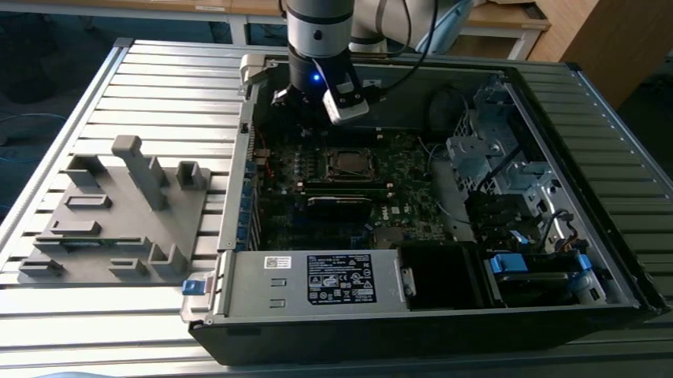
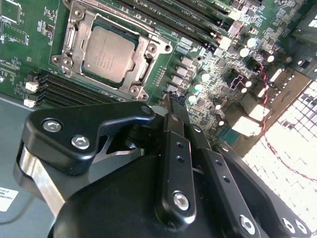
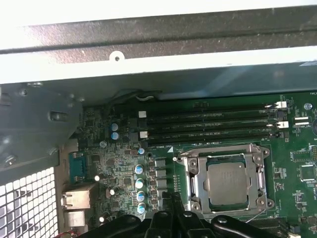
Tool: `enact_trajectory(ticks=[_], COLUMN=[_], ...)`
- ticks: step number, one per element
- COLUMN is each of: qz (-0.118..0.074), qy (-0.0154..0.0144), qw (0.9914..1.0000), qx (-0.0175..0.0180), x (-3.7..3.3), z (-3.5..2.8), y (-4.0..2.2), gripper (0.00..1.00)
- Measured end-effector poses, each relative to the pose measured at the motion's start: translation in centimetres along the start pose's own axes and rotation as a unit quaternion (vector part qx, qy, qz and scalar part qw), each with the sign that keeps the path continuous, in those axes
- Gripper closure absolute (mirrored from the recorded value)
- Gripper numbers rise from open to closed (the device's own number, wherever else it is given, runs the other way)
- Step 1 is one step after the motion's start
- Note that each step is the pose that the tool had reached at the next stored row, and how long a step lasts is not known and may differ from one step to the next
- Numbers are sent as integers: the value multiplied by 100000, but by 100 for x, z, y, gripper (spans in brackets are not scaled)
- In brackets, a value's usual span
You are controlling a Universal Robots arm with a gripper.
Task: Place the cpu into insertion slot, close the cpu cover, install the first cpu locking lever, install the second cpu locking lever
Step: 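Install the first cpu locking lever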
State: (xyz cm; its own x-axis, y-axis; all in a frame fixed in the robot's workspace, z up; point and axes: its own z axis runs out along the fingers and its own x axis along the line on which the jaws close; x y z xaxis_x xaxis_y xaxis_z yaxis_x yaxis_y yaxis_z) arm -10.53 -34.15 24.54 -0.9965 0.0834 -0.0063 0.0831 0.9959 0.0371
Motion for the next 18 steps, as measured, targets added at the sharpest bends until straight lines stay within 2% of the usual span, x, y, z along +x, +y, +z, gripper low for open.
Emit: enact_trajectory(ticks=[6,7,10,11,18], qz=[-1,-1,13,14,7], qy=[-15,-6,79,95,25], qw=[100000,100000,99994,99993,99990], qx=[-27,-195,-1097,-1215,-1413], x=[0,0,1,2,33], z=[-41,-41,-41,-42,-43], y=[1,1,1,1,2], gripper=[90,90,90,90,90])
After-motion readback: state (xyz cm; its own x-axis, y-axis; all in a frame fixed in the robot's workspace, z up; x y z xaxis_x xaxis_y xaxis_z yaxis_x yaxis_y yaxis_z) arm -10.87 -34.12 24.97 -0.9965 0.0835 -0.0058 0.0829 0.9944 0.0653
